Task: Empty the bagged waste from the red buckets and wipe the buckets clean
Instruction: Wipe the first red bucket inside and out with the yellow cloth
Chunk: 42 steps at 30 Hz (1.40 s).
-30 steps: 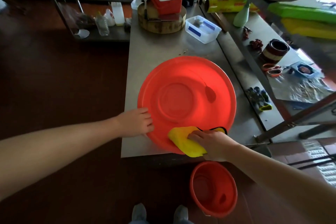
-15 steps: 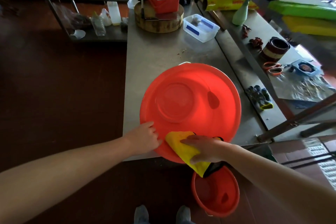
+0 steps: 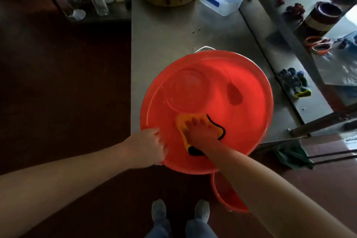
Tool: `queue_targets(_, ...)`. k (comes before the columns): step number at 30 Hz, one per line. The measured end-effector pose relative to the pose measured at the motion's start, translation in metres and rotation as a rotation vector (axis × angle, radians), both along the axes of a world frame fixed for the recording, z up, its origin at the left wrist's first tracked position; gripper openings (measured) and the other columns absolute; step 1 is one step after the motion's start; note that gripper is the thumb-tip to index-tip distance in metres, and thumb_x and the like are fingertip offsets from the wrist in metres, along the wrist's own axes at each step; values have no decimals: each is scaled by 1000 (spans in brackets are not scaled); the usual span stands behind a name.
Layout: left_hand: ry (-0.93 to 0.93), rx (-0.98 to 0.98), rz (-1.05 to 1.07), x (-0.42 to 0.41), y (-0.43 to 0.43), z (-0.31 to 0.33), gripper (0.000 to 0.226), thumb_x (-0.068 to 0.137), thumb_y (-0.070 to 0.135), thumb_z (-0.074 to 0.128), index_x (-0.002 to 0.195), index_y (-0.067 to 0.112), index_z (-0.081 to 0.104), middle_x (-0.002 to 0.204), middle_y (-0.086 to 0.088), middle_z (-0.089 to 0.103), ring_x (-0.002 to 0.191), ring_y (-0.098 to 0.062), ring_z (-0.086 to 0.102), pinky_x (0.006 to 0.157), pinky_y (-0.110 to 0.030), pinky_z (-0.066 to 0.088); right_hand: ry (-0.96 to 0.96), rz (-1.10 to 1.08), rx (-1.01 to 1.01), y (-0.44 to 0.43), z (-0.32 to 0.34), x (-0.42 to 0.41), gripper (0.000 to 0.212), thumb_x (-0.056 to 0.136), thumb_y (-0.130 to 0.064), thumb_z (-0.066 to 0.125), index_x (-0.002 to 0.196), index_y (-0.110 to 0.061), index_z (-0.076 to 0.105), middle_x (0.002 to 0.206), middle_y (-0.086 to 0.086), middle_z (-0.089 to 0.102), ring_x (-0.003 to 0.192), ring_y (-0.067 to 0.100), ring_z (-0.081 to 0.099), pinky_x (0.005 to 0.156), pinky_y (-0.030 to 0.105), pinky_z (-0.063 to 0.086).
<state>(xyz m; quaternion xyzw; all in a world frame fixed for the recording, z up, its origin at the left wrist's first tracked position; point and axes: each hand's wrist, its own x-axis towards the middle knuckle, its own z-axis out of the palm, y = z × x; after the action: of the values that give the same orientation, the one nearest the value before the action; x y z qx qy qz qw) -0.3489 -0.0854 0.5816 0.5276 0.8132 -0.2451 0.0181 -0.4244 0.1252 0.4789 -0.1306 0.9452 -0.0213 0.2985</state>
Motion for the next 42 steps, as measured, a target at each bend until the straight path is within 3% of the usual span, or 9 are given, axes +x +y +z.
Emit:
queue_targets(3, 36, 44, 4, 5, -5, -1, 41, 92, 52, 59, 91, 12, 71, 82, -10, 72, 74, -27, 69, 83, -39, 55, 48, 57, 157, 21, -10, -23, 44, 108, -38, 29, 149, -27, 39, 157, 6, 30, 148, 32, 22, 118, 54, 20)
queue_targets(9, 58, 153, -11, 3, -16, -4, 51, 100, 53, 37, 97, 16, 72, 87, -4, 73, 78, -23, 69, 80, -35, 54, 85, 29, 269, 23, -25, -45, 46, 107, -38, 30, 151, -28, 38, 162, 9, 25, 150, 38, 15, 121, 58, 9)
queue_targets(14, 77, 169, -1, 3, -10, -7, 37, 101, 42, 47, 84, 17, 69, 77, -3, 69, 69, -23, 65, 72, -33, 51, -77, -14, -41, -18, -31, -31, 53, 105, -40, 33, 155, -21, 32, 158, 14, 34, 142, 35, 37, 116, 50, 31)
queue_targets(20, 45, 222, 33, 2, -13, -6, 45, 101, 53, 44, 83, 20, 70, 72, 1, 67, 65, -19, 65, 68, -31, 51, -186, -43, -303, -54, -22, -25, 57, 106, -45, 37, 156, -19, 32, 158, 14, 39, 142, 30, 41, 114, 44, 34)
queue_targets(24, 32, 207, 72, 5, -8, -5, 35, 97, 48, 54, 78, 21, 68, 64, 3, 64, 55, -17, 61, 62, -28, 49, -144, 94, 23, -21, -6, -36, 51, 104, -41, 34, 154, -34, 32, 157, 1, 38, 143, 29, 38, 112, 56, 32)
queue_targets(28, 2, 188, 92, 4, -14, 0, 31, 98, 46, 54, 91, 21, 70, 74, 2, 70, 66, -18, 67, 73, -33, 52, 108, 224, 350, 22, 20, -48, 42, 106, -36, 35, 146, -31, 47, 146, 6, 48, 135, 34, 43, 109, 47, 37)
queue_targets(31, -3, 150, 101, 3, -12, 2, 23, 96, 39, 58, 92, 21, 71, 75, 1, 70, 67, -19, 68, 76, -34, 52, 126, 214, 439, 29, 25, -45, 41, 106, -37, 35, 144, -30, 50, 146, 5, 46, 136, 36, 39, 111, 45, 33)
queue_targets(37, 31, 80, 65, 2, 0, 11, 30, 90, 41, 66, 69, 19, 63, 62, -1, 65, 56, -19, 63, 65, -30, 50, -202, 99, 49, -3, 16, -2, 53, 105, -36, 34, 155, -20, 30, 156, 13, 37, 139, 36, 40, 112, 51, 37)
queue_targets(42, -12, 70, 64, 4, 1, 12, 38, 87, 55, 66, 74, 19, 63, 66, 0, 66, 58, -19, 64, 66, -32, 51, -175, -13, -156, -17, 36, 25, 56, 101, -48, 37, 154, -30, 32, 154, 9, 40, 138, 35, 43, 111, 54, 38)
